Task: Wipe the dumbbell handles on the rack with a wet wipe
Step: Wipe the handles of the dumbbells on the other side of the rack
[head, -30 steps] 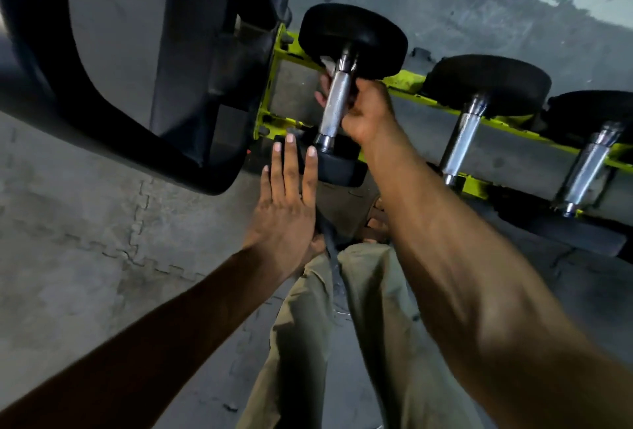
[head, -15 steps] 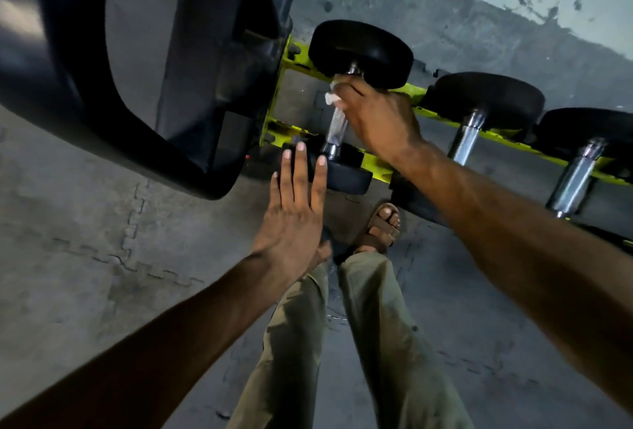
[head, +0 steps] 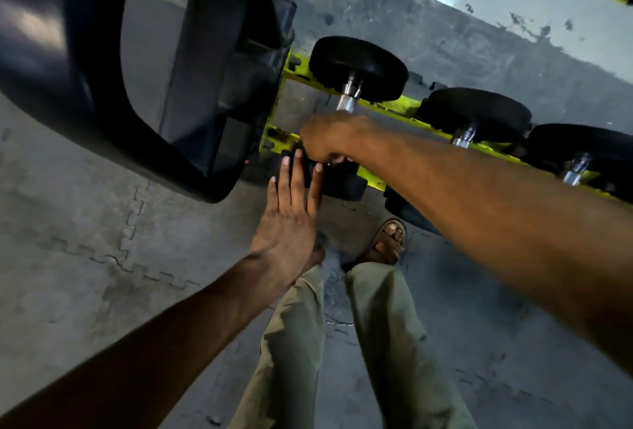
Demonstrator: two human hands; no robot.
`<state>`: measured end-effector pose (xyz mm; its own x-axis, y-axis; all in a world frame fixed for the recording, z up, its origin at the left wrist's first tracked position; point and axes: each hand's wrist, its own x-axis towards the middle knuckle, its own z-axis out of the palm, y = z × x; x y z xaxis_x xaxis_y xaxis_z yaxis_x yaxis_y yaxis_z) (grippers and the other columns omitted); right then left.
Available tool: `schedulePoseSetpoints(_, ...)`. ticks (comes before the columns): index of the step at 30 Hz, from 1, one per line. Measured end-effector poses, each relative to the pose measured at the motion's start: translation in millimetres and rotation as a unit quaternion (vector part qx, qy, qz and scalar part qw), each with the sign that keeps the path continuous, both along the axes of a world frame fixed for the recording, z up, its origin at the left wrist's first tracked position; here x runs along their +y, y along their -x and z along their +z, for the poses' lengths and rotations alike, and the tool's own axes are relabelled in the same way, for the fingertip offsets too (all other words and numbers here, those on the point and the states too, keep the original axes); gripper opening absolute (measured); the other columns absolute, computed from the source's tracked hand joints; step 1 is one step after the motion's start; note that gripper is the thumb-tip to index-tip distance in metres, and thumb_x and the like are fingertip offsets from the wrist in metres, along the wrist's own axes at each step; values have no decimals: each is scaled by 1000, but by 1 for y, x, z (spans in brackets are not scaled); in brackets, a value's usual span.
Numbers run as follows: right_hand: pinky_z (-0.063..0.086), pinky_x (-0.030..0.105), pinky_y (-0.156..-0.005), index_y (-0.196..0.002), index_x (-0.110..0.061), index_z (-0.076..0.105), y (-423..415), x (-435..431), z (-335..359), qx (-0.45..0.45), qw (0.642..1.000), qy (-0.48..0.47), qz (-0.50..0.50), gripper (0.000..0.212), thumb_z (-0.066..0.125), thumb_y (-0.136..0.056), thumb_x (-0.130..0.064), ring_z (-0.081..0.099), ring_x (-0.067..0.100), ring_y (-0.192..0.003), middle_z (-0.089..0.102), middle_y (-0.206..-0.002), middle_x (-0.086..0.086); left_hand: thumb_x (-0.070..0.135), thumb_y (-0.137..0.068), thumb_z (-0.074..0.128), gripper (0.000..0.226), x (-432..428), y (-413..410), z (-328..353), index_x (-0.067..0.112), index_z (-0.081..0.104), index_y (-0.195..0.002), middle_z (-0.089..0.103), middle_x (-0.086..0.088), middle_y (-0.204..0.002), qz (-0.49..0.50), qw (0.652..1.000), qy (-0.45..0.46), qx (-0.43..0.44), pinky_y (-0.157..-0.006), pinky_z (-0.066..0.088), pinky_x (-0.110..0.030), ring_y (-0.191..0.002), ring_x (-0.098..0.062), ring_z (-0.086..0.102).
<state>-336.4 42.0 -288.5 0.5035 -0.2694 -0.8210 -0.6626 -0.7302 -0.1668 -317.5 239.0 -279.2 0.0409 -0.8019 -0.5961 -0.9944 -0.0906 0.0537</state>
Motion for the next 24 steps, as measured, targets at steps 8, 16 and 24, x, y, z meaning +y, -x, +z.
schedulePoseSetpoints(8,52,32,-67,-88,-17,70,18,-10,-6,-101,993,-16,64,15,57,-86,-10,67,29,-86,72,-95,8,68,-90,59,133,0,1,-1,-3,-35,-153,-39,-37,-156,-7,1000,11,-6,-128,17,-58,-155,-52,-18)
schedulePoseSetpoints(16,56,40,-71,-92,-22,64,88,36,-33,-300,900,48,-311,12,63,-83,-14,67,27,-85,69,-93,3,52,-93,62,115,4,-6,4,5,-16,-164,-21,-28,-169,32,995,68,70,-128,18,-57,-159,-43,-12)
schedulePoseSetpoints(24,53,30,-72,-78,-16,68,97,49,-66,-233,772,-48,-589,13,66,-84,-5,61,13,-74,72,-79,4,41,-94,66,109,8,-6,-2,9,-9,-166,-19,-27,-170,-41,993,94,63,-129,14,-57,-159,-42,-14)
